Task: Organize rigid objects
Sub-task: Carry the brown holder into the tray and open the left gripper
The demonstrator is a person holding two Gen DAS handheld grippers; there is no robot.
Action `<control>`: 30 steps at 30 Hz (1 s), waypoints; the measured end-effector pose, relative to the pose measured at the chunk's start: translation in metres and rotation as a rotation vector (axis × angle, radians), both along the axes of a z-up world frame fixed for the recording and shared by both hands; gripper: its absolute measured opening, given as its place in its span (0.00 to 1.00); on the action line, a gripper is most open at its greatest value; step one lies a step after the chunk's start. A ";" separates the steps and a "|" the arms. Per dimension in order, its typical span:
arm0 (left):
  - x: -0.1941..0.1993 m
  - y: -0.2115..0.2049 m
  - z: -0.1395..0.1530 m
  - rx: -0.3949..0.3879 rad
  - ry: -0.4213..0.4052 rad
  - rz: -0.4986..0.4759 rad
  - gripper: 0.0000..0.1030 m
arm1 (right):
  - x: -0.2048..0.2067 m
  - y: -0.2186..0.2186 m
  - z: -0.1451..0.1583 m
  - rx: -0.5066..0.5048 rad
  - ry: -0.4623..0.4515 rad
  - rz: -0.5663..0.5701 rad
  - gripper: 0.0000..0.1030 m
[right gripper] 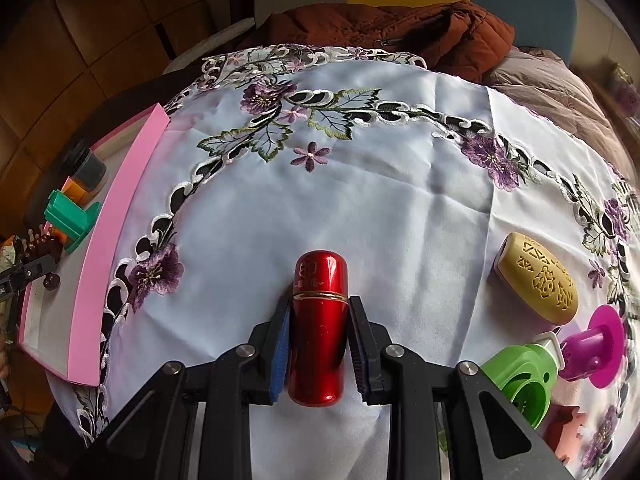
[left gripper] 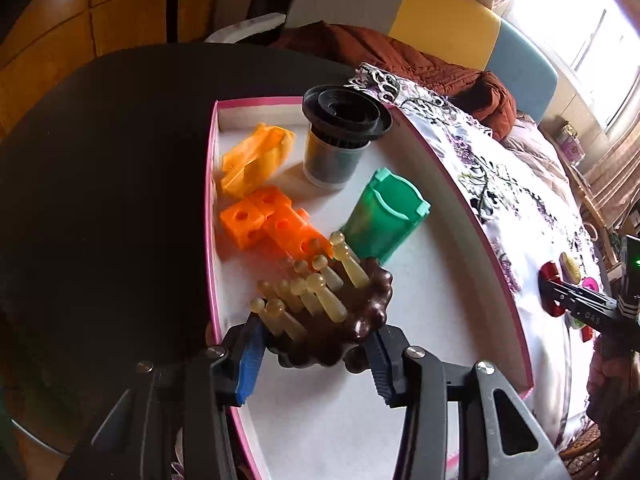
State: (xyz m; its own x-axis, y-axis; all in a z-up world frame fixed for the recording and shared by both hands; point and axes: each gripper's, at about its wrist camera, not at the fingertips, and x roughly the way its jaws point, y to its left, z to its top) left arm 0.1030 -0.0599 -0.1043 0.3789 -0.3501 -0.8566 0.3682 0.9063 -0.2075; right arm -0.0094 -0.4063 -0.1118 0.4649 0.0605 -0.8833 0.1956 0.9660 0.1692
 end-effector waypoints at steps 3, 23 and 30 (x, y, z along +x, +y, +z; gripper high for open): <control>0.001 0.000 0.000 0.003 -0.002 0.007 0.45 | 0.000 0.000 0.000 -0.003 0.000 0.001 0.27; -0.036 0.021 0.038 0.020 -0.142 0.068 0.64 | 0.000 0.004 0.000 -0.053 -0.009 0.026 0.27; -0.048 0.028 0.049 0.038 -0.192 0.107 0.64 | -0.001 0.001 0.000 -0.033 -0.012 0.017 0.27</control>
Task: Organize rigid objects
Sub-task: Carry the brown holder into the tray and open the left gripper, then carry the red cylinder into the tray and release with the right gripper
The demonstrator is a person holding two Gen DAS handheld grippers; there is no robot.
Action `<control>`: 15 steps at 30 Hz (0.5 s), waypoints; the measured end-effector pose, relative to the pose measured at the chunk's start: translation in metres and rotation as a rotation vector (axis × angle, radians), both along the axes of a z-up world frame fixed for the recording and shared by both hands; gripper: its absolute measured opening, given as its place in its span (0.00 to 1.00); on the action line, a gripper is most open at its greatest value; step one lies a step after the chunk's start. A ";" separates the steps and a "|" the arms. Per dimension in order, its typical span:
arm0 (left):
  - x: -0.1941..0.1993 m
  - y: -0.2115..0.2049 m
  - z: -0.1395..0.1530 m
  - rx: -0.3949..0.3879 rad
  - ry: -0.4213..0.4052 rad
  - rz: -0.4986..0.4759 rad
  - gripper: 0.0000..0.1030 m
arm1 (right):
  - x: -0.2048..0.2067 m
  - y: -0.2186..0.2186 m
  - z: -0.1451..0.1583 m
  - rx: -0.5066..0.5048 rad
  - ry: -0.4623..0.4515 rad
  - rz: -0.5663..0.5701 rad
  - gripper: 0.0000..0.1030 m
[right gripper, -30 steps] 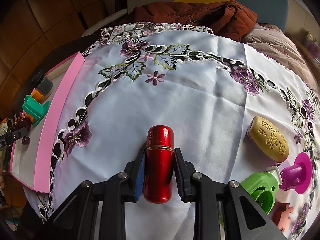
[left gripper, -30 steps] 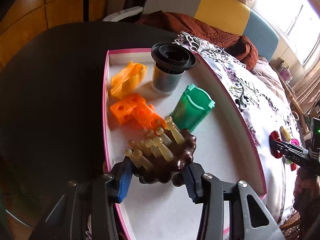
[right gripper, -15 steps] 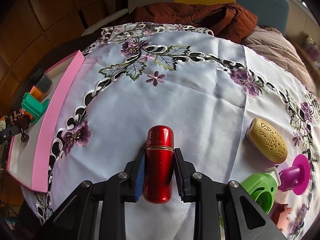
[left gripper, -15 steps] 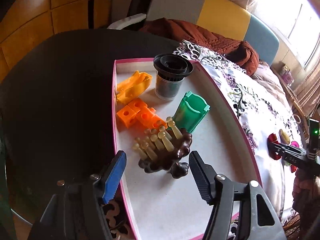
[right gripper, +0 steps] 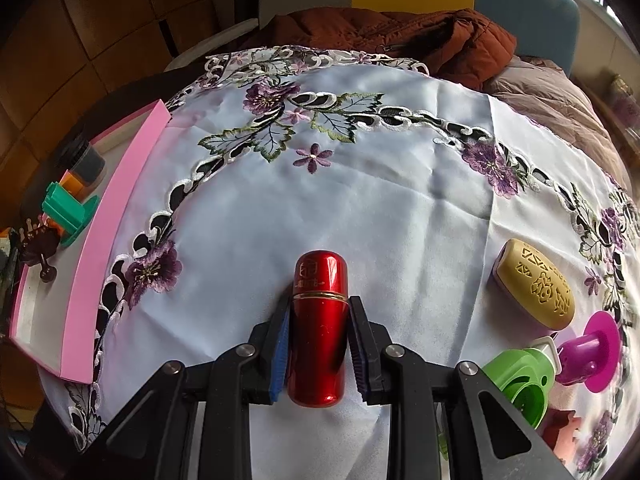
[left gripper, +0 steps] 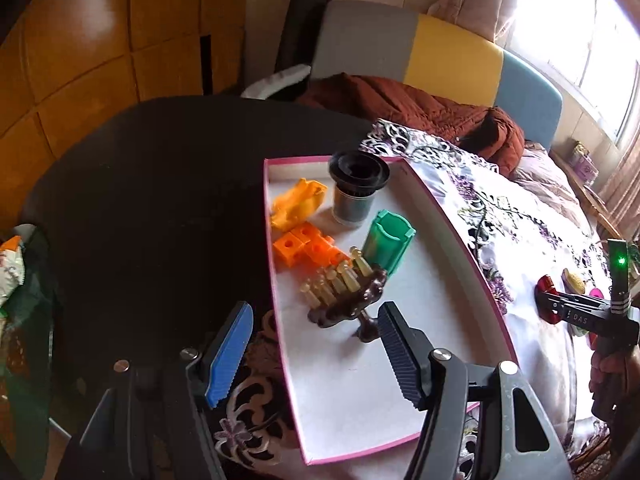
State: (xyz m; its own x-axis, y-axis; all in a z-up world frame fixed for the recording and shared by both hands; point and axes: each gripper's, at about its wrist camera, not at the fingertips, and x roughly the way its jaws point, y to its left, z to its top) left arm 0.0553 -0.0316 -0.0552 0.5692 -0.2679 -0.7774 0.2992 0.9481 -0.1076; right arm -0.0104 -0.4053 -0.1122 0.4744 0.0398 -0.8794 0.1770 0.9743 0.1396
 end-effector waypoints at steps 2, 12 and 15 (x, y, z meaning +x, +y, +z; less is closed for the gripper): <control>-0.004 0.004 0.003 0.001 -0.012 0.017 0.64 | 0.000 0.001 0.000 -0.007 -0.001 0.000 0.27; -0.012 0.022 0.005 0.002 -0.023 0.068 0.64 | -0.001 0.008 0.000 -0.056 -0.010 0.019 0.26; -0.013 0.027 0.004 -0.002 -0.019 0.078 0.64 | -0.001 0.009 0.000 -0.067 -0.015 0.023 0.26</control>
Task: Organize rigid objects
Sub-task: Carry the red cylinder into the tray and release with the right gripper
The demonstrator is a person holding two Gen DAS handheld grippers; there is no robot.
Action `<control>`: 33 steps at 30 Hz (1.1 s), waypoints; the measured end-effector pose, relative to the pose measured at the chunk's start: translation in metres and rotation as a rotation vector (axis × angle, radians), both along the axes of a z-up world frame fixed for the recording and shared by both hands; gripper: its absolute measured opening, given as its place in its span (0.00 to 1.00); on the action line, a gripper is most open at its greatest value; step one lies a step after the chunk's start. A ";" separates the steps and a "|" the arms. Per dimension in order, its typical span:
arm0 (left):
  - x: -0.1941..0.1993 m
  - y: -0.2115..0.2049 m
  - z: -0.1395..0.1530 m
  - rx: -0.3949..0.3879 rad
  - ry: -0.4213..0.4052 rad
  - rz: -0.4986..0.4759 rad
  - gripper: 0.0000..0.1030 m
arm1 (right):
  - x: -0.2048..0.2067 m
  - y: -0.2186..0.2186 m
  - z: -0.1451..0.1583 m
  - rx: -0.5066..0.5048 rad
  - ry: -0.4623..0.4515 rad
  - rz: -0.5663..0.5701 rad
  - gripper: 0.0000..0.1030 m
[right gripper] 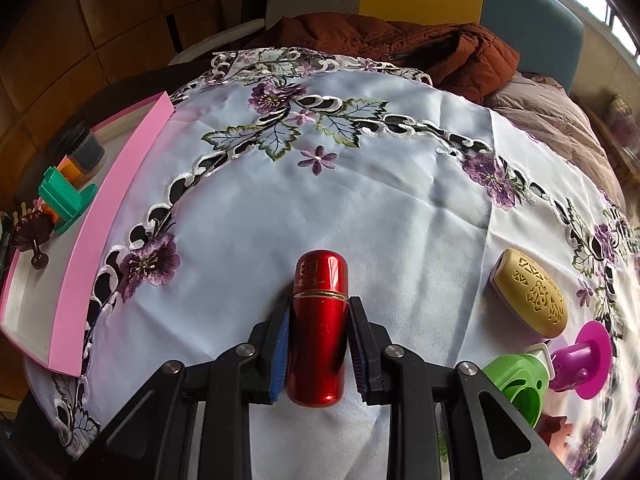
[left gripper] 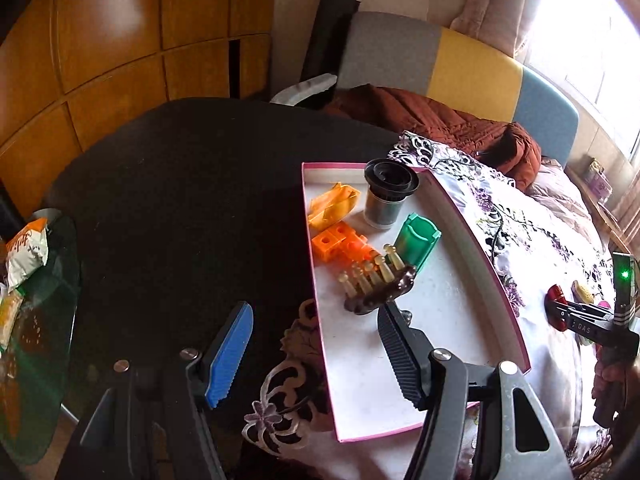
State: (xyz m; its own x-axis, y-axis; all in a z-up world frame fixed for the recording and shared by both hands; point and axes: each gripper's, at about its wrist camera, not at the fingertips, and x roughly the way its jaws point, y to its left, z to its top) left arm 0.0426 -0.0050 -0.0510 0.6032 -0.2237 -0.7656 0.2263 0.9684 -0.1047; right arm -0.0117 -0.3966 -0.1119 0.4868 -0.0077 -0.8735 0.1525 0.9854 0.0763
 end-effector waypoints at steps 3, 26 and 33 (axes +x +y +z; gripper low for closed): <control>0.001 0.006 -0.002 -0.012 0.009 0.011 0.64 | -0.001 0.001 0.000 -0.006 -0.005 -0.002 0.26; 0.004 0.033 -0.016 -0.087 0.053 0.029 0.64 | 0.029 0.072 0.063 0.052 -0.114 0.053 0.26; 0.003 0.029 -0.013 -0.084 0.043 0.009 0.64 | 0.067 0.136 0.077 0.092 -0.143 0.197 0.26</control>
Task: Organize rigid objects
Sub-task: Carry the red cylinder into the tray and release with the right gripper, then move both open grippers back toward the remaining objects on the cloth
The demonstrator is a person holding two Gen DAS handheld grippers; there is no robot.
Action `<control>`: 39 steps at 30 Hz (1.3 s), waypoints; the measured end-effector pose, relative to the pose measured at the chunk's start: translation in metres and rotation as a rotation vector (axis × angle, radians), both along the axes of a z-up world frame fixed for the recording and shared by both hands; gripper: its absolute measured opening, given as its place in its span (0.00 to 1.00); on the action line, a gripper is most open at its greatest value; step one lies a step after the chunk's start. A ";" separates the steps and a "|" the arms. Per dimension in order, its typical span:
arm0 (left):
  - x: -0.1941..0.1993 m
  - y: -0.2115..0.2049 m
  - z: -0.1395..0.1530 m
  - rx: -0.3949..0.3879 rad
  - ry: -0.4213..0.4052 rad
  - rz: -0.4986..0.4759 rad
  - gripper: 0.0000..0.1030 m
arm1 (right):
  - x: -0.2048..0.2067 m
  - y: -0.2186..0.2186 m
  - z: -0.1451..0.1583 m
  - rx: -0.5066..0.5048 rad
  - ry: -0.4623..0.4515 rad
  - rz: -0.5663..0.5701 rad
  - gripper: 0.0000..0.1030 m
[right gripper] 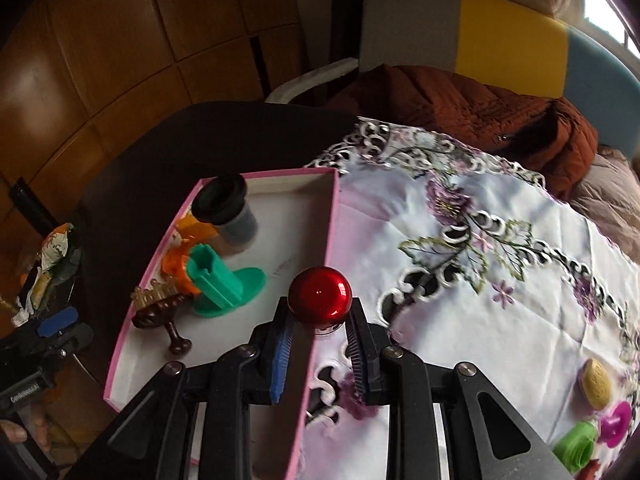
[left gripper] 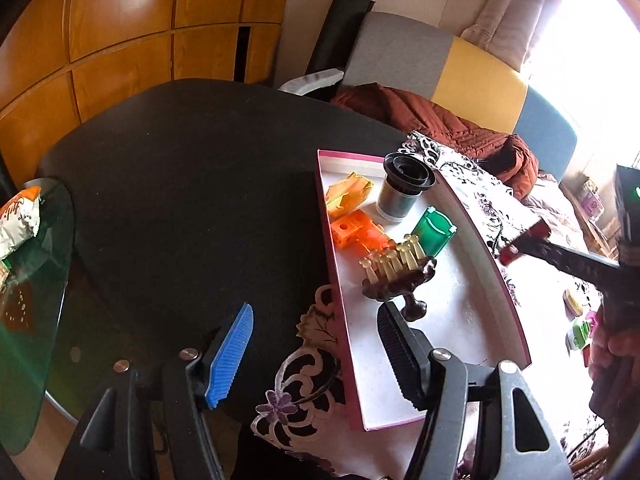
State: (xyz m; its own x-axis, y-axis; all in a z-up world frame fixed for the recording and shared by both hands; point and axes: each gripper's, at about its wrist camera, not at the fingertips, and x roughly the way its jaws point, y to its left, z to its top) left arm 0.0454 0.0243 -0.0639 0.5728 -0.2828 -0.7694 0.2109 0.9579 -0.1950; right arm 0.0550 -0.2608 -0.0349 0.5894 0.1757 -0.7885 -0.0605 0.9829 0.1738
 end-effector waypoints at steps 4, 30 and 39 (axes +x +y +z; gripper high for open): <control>0.001 -0.003 -0.001 -0.004 0.007 -0.011 0.63 | 0.026 0.024 -0.005 -0.014 0.032 0.056 0.26; 0.001 -0.006 -0.001 0.008 0.010 -0.022 0.63 | 0.068 0.045 -0.043 -0.114 0.123 0.057 0.31; -0.007 -0.011 0.003 0.024 -0.010 -0.031 0.63 | 0.038 0.033 -0.021 -0.083 0.021 -0.005 0.45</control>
